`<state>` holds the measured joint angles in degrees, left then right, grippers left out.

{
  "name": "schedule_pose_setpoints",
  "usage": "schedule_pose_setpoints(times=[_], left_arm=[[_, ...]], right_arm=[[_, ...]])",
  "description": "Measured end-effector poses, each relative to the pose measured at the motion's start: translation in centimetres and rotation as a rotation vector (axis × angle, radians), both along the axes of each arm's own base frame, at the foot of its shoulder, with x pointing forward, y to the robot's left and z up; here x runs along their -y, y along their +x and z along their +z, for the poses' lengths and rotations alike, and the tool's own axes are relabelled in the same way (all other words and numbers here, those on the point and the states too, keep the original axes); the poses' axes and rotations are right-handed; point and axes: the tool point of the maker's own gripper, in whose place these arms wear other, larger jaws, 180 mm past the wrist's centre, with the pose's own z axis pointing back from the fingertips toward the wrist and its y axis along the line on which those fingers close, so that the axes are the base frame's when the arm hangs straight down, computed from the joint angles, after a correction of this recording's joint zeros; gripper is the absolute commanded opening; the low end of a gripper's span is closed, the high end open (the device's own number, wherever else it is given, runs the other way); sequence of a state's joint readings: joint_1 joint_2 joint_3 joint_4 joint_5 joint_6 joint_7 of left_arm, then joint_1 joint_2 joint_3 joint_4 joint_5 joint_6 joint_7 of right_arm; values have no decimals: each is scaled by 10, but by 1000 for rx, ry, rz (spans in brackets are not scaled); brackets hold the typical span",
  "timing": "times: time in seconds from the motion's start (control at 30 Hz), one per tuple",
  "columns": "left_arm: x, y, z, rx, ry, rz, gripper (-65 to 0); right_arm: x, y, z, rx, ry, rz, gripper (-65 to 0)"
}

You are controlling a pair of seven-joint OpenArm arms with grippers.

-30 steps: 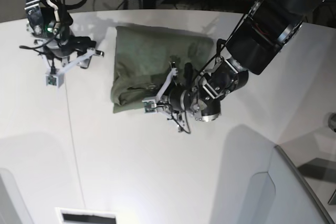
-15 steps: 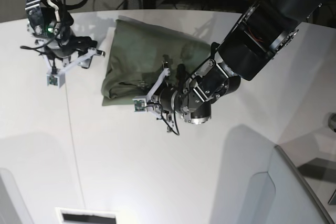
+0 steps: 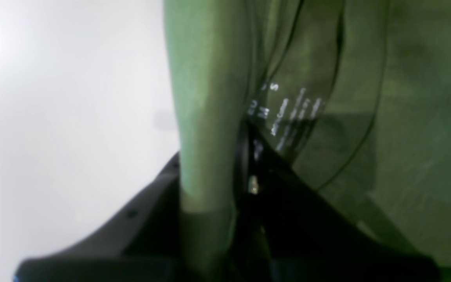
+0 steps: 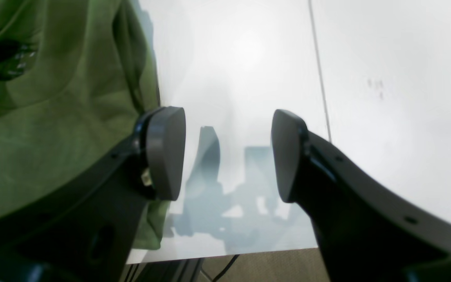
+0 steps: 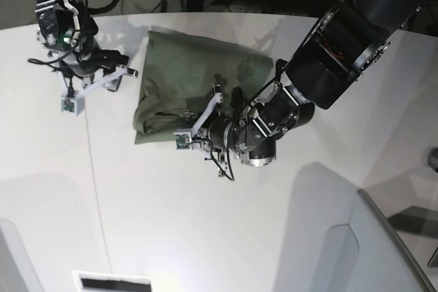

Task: Layout the t-shirt on the table in an organized manner, then fold the t-shirt properly
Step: 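Tuck and flatten the collar corner with the left gripper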

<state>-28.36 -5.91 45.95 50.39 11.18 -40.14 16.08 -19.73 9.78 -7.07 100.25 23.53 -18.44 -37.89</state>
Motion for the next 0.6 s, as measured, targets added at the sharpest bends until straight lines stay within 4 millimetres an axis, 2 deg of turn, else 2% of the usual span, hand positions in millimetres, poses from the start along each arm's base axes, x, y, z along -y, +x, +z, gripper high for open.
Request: schedule_pose_setpoints(times=[0.17,0.4,0.6], left_arm=[[0,1,0,0,-2,3,-650],[-34,4,-6,-6,36,42,-650],[-38,4,-6,-6,56,46,-650]], right_arm=[[0,0,0,0,0,0,-323],[1,0,0,0,-2,1,-323],[1,0,0,0,-2,1,-323]])
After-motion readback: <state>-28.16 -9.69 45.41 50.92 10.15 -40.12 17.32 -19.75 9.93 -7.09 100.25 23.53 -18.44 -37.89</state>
